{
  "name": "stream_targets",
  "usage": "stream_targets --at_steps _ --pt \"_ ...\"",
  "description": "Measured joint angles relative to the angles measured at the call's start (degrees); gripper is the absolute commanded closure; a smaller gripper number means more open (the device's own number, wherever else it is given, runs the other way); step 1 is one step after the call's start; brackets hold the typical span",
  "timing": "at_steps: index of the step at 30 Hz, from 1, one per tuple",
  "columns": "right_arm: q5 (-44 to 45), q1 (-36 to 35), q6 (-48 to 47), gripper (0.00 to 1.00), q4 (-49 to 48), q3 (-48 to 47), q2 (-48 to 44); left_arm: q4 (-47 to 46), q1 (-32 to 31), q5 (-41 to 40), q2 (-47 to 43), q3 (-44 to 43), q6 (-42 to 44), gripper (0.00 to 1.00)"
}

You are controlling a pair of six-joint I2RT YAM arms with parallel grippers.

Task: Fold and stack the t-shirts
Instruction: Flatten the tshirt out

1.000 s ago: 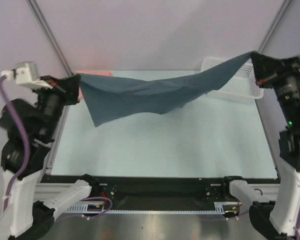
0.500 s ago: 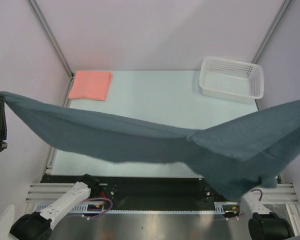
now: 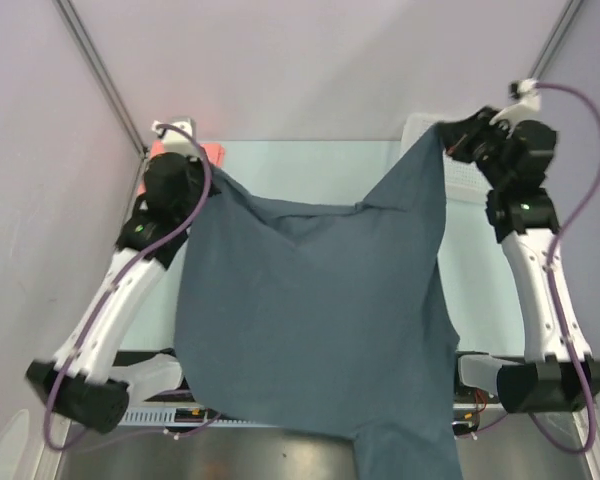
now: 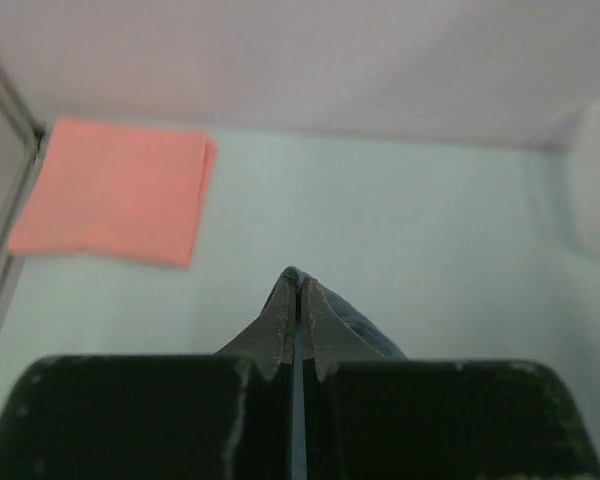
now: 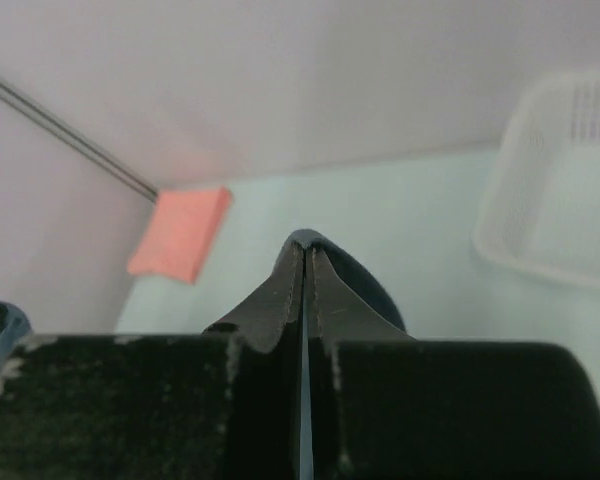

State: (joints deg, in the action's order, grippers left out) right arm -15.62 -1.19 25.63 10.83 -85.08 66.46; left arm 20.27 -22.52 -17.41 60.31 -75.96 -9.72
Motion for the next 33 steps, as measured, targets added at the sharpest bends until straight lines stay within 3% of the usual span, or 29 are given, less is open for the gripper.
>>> stream_targets --at_steps 3,6,13,17,25,33 --pt "0.55 -0.22 -0.81 1.0 -1.42 8.55 4.74 -3.43 6.47 2.32 7.3 8.48 -1.77 1.0" --pt "1.27 -0.24 -1.92 1.0 -3.45 12.87 8.94 -6.71 11.21 4.52 15.37 11.08 -3.08 1.0" --pt "1.18 -0.13 -3.32 1.0 -9.88 11.58 22.27 -15.39 17.0 11.8 37.83 4.66 -6.58 1.0" --pt "1.16 -0.11 -3.45 1.0 -9.64 8.9 28.52 -16.35 19.04 15.19 45.4 -0.11 -7.39 0.99" --pt "1.49 -0.09 -2.1 1.0 -5.31 5.9 29.9 -16.2 19.98 19.78 48.02 -4.46 -7.41 1.0" --pt "3.41 0.5 1.64 1.0 7.15 9.75 18.99 -9.53 20.11 21.66 46.97 -3.43 -8.5 1.0"
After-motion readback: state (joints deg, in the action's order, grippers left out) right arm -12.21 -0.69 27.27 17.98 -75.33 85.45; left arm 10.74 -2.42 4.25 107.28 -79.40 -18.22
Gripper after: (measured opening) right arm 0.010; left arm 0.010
